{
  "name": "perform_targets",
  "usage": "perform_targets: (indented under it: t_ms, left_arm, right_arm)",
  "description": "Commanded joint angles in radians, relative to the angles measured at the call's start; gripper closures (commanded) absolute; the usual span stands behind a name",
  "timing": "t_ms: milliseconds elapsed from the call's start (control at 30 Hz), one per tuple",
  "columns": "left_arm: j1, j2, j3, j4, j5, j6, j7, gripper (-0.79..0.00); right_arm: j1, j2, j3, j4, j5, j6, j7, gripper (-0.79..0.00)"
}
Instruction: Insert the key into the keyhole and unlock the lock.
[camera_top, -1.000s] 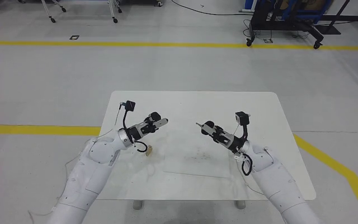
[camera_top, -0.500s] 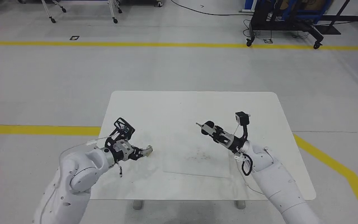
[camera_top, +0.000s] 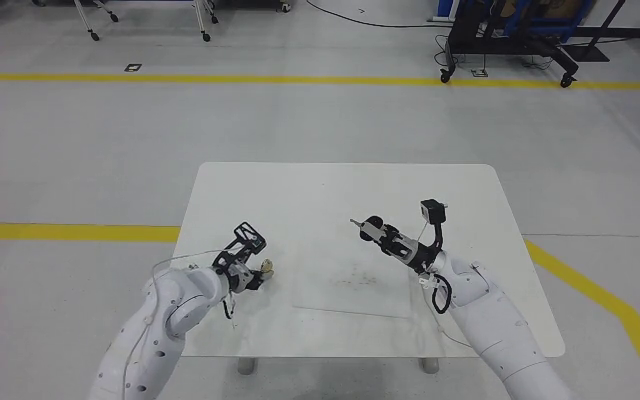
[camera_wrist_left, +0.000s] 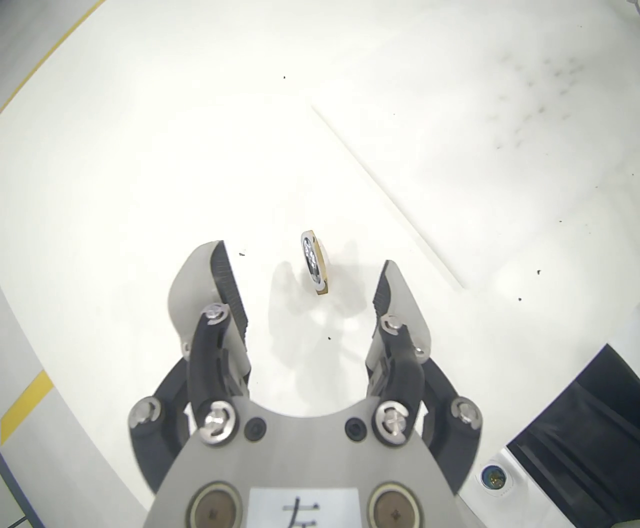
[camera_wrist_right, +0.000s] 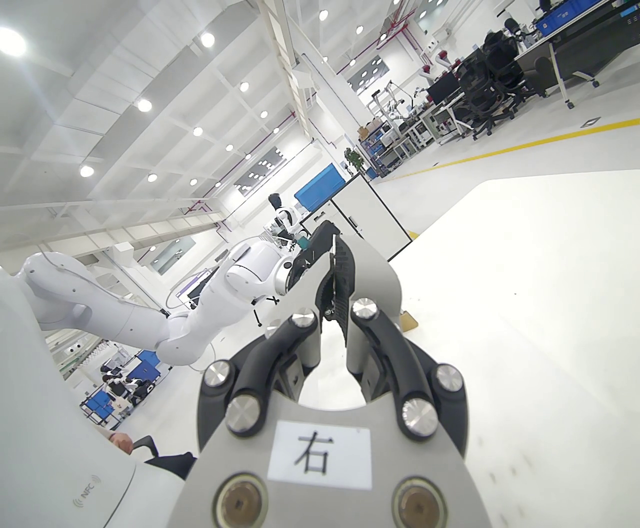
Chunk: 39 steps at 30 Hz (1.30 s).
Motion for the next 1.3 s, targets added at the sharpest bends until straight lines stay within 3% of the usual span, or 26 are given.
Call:
perform_targets:
  t_ms: [0,367,567,633,1000,1267]
  left_arm:
    - [-0.011,-0.001,0.013,0.013,0.009,0.008,-0.005,-0.268]
    - [-0.057,-0.009,0.067,0.069,0.007,0.022,-0.023,-0.212]
    - [-0.07,-0.01,0.075,0.086,-0.008,0.026,-0.008,-0.08]
    - [-0.072,-0.011,0.082,0.09,-0.009,0.031,-0.001,-0.003]
    - [-0.074,-0.013,0.103,0.099,0.023,0.055,0.032,0.0]
    - [-0.103,-0.022,0.083,0.138,-0.101,0.079,0.133,0.0]
  right_arm:
    - [0.0,0.0,0.0,0.0,0.0,0.0,0.0,0.0]
    - [0.0,0.0,0.0,0.0,0.0,0.0,0.0,0.0]
    - [0.0,0.0,0.0,0.0,0.0,0.0,0.0,0.0]
    - [0.0,0.0,0.0,0.0,0.0,0.0,0.0,0.0]
    - [0.0,0.0,0.0,0.0,0.0,0.0,0.0,0.0]
    - [0.0,0.0,0.0,0.0,0.0,0.0,0.0,0.0]
